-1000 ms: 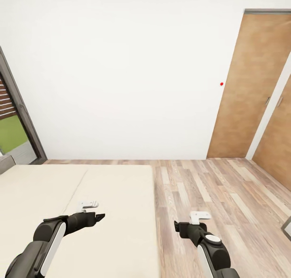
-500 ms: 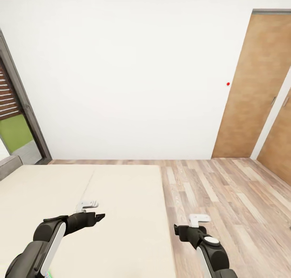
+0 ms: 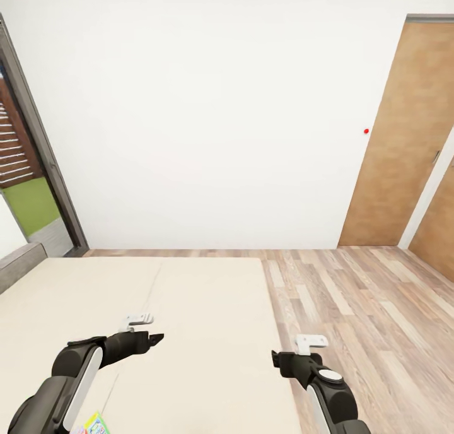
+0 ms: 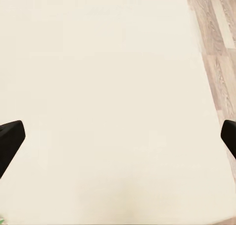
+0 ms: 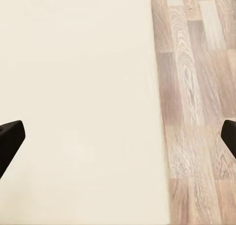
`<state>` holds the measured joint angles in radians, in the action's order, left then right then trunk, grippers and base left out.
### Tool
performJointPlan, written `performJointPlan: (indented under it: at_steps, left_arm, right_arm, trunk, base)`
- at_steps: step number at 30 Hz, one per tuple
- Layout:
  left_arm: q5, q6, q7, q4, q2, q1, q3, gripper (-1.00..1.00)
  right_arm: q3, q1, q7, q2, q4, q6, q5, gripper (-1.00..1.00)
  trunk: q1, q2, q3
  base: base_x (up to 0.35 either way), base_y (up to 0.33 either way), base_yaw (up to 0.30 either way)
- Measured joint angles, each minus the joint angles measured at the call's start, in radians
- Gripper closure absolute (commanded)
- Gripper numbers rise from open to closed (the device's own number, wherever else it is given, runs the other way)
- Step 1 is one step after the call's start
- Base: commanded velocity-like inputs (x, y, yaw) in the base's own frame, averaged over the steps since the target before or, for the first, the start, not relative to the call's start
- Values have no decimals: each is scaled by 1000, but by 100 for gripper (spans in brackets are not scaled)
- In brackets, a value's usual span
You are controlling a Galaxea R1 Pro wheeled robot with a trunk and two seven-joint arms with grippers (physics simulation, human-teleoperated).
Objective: Put all the toys in the child's room - the three board games (two on the bed and one on the table), the two jigsaw puzzles on the table, and the tennis ball on the table - inside the toy box on the table in the child's room.
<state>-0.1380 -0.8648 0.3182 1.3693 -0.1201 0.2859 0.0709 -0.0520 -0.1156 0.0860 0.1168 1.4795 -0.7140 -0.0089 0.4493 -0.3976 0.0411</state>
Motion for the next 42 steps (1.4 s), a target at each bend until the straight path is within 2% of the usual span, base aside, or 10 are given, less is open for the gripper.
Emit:
performJointPlan:
  at_steps: [42]
  left_arm:
    - [0,0,0,0,-2,0,0,-100]
  right_arm:
    - [-4,0,-2,1,1,-2,-1,-100]
  trunk:
    - [0,0,0]
  base:
    - [0,284,0]
